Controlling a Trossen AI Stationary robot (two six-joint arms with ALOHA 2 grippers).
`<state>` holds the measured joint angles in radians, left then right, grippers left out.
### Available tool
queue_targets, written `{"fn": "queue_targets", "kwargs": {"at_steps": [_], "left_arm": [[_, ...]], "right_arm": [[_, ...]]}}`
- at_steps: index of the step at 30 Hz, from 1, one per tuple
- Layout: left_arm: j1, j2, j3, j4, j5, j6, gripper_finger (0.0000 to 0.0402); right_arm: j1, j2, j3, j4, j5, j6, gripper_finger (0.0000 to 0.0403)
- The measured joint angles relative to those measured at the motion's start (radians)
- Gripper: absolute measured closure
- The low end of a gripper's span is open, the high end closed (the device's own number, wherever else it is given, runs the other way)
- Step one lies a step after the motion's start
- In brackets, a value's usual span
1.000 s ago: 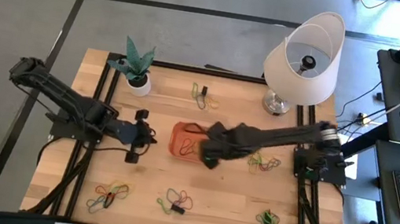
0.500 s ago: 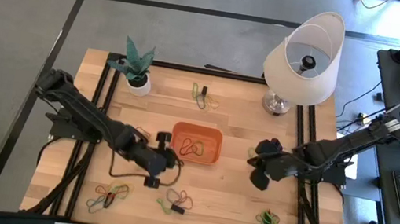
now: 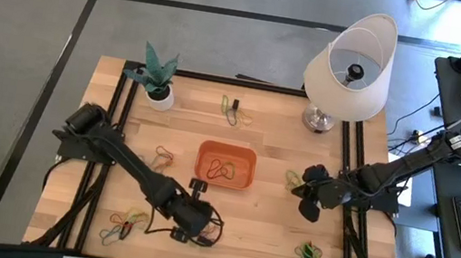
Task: Pick and place rubber bands into bin
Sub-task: Put the blue rubber band into the orange bin
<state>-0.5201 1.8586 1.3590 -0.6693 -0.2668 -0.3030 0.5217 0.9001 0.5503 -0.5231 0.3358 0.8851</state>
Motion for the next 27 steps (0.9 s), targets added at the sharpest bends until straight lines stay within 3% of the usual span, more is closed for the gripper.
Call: {"fn": "queue_targets", "kwargs": {"at_steps": [15,22,27], "left_arm": [[-0.009,0.117,0.000,0.016,0.049,0.001,0.0298],[-0.008,0.177,0.001,0.023,0.058,-0.010,0.0301],[-0.008,0.199,0.005,0.026,0.099,-0.001,0.0339]], "right_arm": [[0.000,0.000,0.000,0.011,0.001,-0.004,0.0387],[0.000,0.001,0.000,0.011,0.002,-0.004,0.0387],[0.000,0.001,0.000,0.011,0.003,-0.004,0.0387]]}}
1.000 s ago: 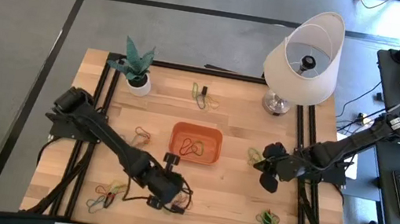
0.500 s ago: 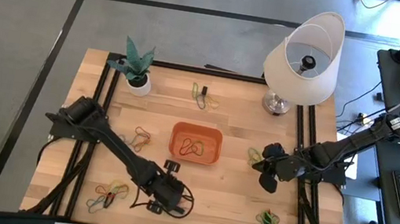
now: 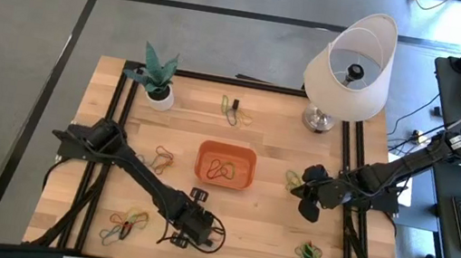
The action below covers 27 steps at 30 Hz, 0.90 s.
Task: Pick and place rubber bands into bin
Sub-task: Put the blue rubber band into the orange bin
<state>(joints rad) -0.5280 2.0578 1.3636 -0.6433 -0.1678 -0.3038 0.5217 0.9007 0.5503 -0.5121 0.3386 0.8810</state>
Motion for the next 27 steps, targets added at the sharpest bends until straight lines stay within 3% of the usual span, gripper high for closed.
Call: {"fn": "queue_targets", "kwargs": {"at_steps": [5,10,20,27], "left_arm": [[0.002,-0.015,-0.002,-0.002,0.000,-0.008,0.0394],[0.001,-0.058,0.009,-0.031,0.016,-0.034,0.0399],[0.049,-0.263,0.044,-0.092,-0.024,-0.109,0.0399],[0.171,-0.414,0.045,-0.085,-0.150,0.000,0.0399]], "right_arm": [[0.000,0.000,0.000,0.000,0.000,0.000,0.0387],[0.000,0.000,0.000,0.000,0.000,0.000,0.0387],[-0.001,0.001,0.000,0.008,0.004,0.000,0.0387],[-0.001,0.001,0.000,0.031,0.035,0.000,0.0387]]}}
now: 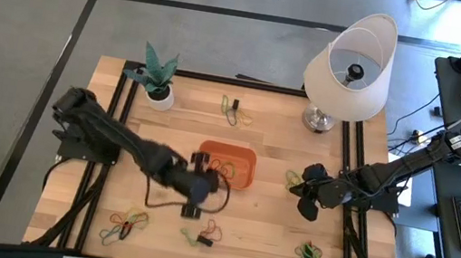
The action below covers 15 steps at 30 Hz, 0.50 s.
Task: Pick and place rubber bands into bin
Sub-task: Put the blue rubber band into the orange bin
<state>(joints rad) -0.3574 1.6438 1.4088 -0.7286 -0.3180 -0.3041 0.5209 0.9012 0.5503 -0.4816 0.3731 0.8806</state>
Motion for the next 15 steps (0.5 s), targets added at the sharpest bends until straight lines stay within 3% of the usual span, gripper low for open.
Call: {"fn": "queue_targets", "kwargs": {"at_steps": [9,15], "left_arm": [[0.284,0.028,0.000,0.007,0.185,0.226,0.0399],[0.360,0.133,-0.001,0.021,0.241,0.303,0.0399]], "right_arm": [[0.000,0.000,0.000,0.003,0.000,0.004,0.0387],[0.000,0.000,0.000,0.003,0.001,0.005,0.0387]]}}
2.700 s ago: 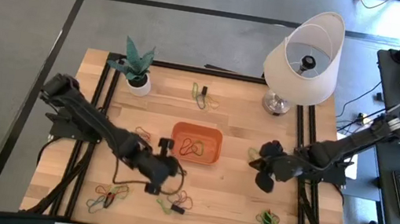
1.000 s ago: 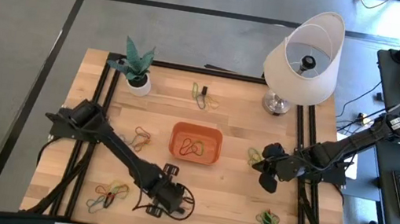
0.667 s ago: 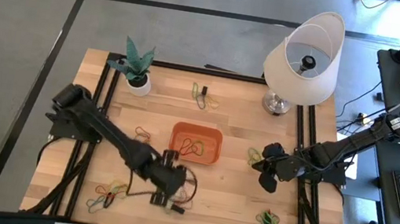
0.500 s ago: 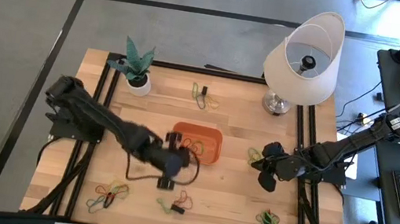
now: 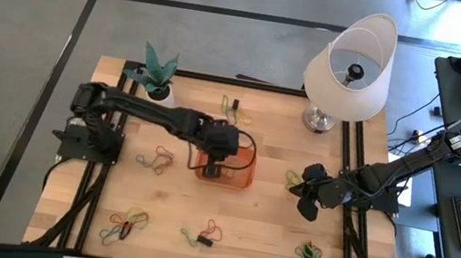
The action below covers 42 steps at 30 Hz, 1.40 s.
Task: Pick and place rubber bands into bin
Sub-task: Put the blue rubber band into the orange bin, then put the green rubber band into the orange bin
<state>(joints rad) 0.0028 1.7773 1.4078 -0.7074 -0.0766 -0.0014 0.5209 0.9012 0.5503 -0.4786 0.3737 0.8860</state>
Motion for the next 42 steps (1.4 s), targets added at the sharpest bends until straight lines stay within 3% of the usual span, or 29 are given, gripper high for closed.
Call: {"fn": "queue_targets", "kwargs": {"at_steps": [8,15,22,33,42], "left_arm": [[0.001,0.160,0.000,0.000,0.001,0.007,0.0399],[-0.001,0.225,0.000,0.005,0.001,-0.066,0.0394],[-0.001,0.217,0.000,0.011,-0.011,-0.136,0.0374],[-0.001,0.202,0.023,-0.021,-0.009,-0.197,0.0296],[-0.014,0.080,0.134,-0.095,-0.053,-0.248,0.0297]], "right_arm": [[0.000,0.000,0.000,-0.003,0.000,0.000,0.0387],[0.000,0.000,0.000,-0.003,0.003,-0.002,0.0387],[0.000,0.000,0.000,-0.004,0.003,-0.004,0.0387],[0.000,0.000,0.000,-0.004,0.002,-0.005,0.0387],[0.000,-0.001,0.000,-0.001,0.000,-0.005,0.0387]]}}
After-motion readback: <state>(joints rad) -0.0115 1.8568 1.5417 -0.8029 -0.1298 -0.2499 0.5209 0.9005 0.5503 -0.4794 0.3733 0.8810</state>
